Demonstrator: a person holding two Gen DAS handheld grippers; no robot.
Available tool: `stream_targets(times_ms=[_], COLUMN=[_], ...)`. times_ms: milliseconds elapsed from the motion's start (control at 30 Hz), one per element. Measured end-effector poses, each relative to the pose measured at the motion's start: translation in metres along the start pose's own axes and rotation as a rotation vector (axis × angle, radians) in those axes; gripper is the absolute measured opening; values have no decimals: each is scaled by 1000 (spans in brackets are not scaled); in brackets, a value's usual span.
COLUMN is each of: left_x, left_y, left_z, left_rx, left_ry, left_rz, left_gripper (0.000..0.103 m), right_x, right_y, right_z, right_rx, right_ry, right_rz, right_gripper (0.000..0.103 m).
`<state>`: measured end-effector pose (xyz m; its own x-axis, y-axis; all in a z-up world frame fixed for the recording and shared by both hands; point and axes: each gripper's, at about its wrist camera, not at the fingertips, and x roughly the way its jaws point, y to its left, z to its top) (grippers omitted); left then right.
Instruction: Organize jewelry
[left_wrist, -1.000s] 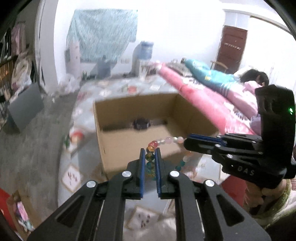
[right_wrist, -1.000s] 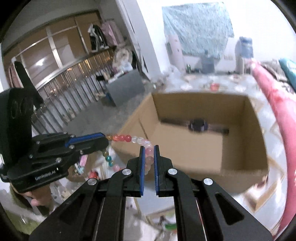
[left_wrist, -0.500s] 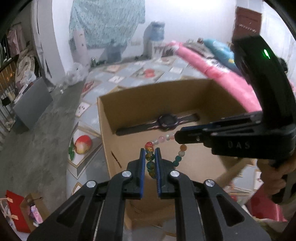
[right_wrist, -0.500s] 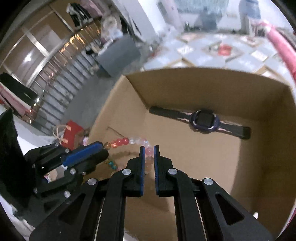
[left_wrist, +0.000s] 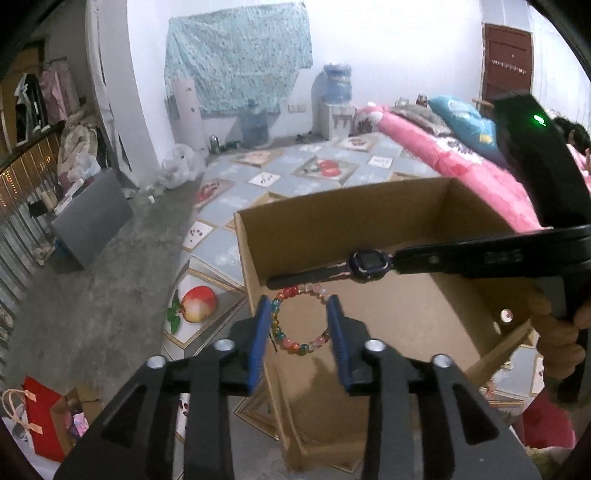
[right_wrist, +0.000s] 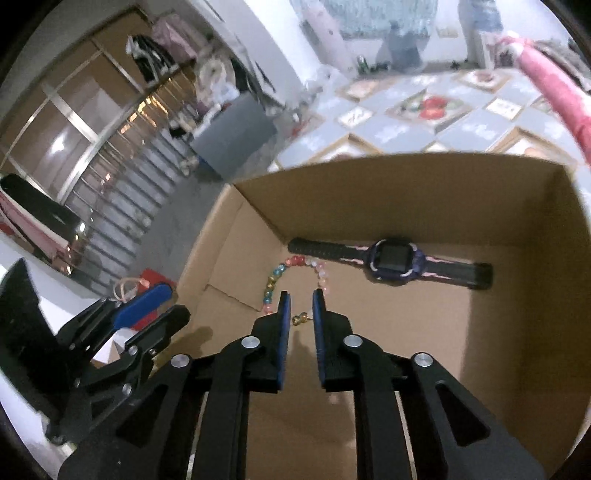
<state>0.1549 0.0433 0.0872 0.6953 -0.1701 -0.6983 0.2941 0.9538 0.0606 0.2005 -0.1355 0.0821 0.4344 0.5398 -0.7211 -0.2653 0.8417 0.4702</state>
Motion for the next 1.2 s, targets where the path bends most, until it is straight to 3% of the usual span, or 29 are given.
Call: stream_targets(times_ms=[133, 267, 367, 500, 667, 733, 833, 967, 1200], left_x=[-28, -58, -66, -69, -65, -65, -67, -81, -83], left_y=[-4, -8, -10, -11, -23, -39, -60, -72, -64], left_z=[-8, -28, -46, -74, -95, -102, -108, -108, -101], left_rx=[-2, -10, -37, -155, -258, -237, -140, -65, -103], left_ry=[-67, -125, -123, -103, -33, 10, 60, 18, 4], left_rz=[-24, -47, -41, -76, -164, -195, -170, -128, -191], left_gripper=[57, 78, 79, 79, 81, 86, 93, 97, 97], right_x=[-46, -75, -89, -98, -92, -86, -83, -89, -99], right_y=[6, 16, 28, 36, 32, 34, 38, 41, 39], right_z=[-29, -63, -88, -113, -139, -152, -167, -181, -184], right_rx=[-29, -60, -88, -85, 25, 28, 13, -28, -88], right_ry=[-104, -184, -237, -319, -352, -331, -323, -393, -426], right_rz=[2, -39, -128, -264, -369, -406, -494, -584, -601], right_gripper=[27, 52, 69, 88, 94, 95, 95, 95, 95])
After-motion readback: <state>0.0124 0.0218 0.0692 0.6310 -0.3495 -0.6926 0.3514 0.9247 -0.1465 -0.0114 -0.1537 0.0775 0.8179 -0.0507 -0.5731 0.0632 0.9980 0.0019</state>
